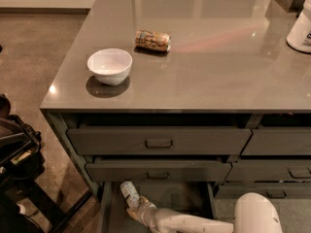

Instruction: Pick blue plastic bottle from bottom drawer and place on counter

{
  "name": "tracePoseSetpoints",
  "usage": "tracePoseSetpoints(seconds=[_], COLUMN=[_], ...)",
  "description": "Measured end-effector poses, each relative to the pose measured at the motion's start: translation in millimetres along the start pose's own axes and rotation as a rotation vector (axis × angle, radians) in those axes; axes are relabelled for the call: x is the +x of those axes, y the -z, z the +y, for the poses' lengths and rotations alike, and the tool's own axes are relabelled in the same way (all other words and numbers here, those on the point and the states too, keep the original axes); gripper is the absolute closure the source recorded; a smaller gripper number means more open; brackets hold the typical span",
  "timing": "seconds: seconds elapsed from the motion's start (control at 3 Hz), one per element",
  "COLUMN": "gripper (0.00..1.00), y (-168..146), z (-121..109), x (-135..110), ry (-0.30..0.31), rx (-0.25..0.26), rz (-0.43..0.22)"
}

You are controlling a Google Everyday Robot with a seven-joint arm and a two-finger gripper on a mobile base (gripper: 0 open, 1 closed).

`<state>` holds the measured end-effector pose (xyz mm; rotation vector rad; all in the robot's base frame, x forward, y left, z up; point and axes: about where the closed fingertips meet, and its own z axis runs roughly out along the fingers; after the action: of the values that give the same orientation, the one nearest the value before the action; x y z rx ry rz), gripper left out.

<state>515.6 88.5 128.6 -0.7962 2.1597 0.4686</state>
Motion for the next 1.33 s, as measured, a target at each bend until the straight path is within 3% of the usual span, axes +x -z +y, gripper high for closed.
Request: tracePoseSetpoints(seconds=[0.33,0.67,1.0,1.33], gripper=[0.88,1.0,1.0,1.0], y=[0,0,10,56], z=[0,0,-5,-37], x=[0,0,-2,-2], ry=[0.0,0.0,-0.007,-0.007], rx=[0.0,0.0,-0.048,-0.131], rz=[0.0,0.0,-0.011,0.01])
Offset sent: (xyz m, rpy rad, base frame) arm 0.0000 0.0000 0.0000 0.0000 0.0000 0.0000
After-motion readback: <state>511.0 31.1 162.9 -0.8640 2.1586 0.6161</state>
